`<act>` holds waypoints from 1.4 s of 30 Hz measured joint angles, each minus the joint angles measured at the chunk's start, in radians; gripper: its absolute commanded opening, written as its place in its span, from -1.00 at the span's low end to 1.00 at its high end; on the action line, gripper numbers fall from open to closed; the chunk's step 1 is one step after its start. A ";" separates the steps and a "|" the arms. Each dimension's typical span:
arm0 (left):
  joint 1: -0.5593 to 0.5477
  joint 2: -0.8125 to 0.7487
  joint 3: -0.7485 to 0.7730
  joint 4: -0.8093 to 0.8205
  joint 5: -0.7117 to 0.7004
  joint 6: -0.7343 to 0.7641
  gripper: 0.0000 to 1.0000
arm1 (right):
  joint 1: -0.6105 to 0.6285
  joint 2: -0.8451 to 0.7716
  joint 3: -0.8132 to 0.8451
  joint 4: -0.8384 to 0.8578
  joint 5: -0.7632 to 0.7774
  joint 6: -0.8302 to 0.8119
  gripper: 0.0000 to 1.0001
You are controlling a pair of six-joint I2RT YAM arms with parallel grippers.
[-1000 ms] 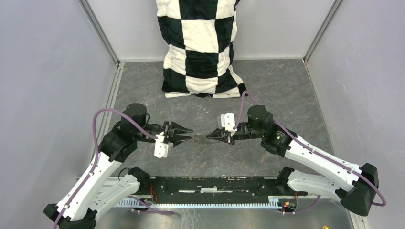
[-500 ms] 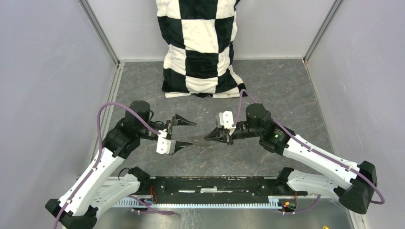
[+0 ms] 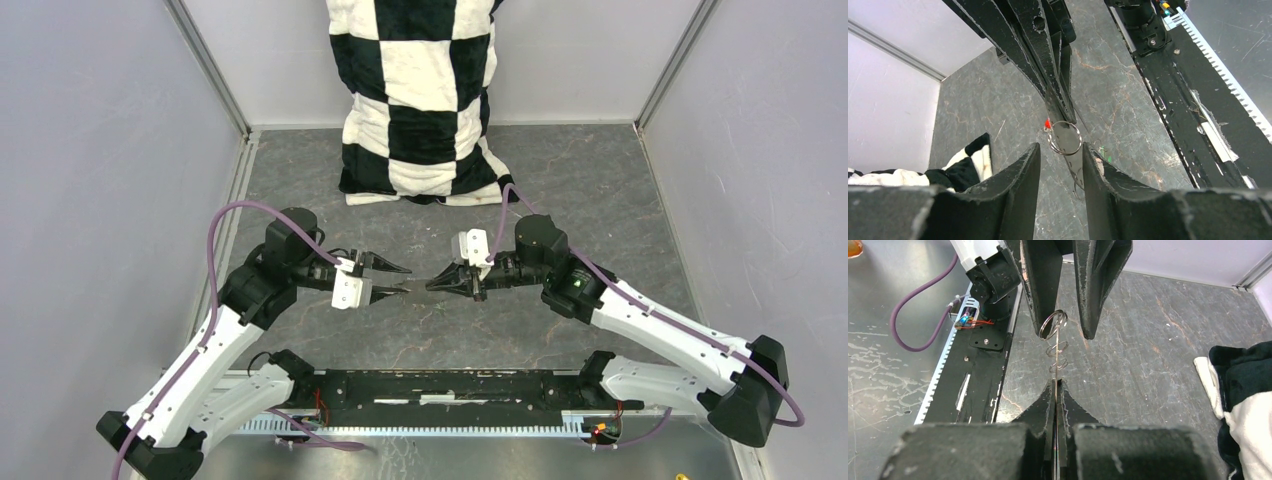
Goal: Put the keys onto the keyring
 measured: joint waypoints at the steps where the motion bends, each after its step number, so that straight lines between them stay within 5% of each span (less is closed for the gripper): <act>1: 0.000 0.000 0.000 0.000 0.000 -0.004 -0.16 | 0.000 0.003 0.001 0.000 0.000 0.000 -0.99; 14: 0.000 0.002 0.022 0.008 0.010 -0.032 -0.21 | 0.001 0.012 0.002 -0.001 -0.009 0.005 -0.99; 23: 0.000 -0.008 0.024 0.015 0.013 -0.058 -0.47 | 0.001 0.012 0.002 -0.008 -0.007 0.005 -0.99; 27: 0.000 -0.015 0.024 0.018 0.011 -0.059 0.19 | 0.001 0.012 0.002 -0.011 -0.005 0.005 -0.99; 31: 0.000 -0.018 0.024 0.035 -0.017 -0.147 0.46 | 0.001 0.012 0.002 -0.020 -0.004 0.004 -0.99; 42: 0.000 -0.018 -0.086 0.156 -0.169 -0.681 0.60 | 0.001 0.011 0.007 -0.059 0.004 -0.008 -0.99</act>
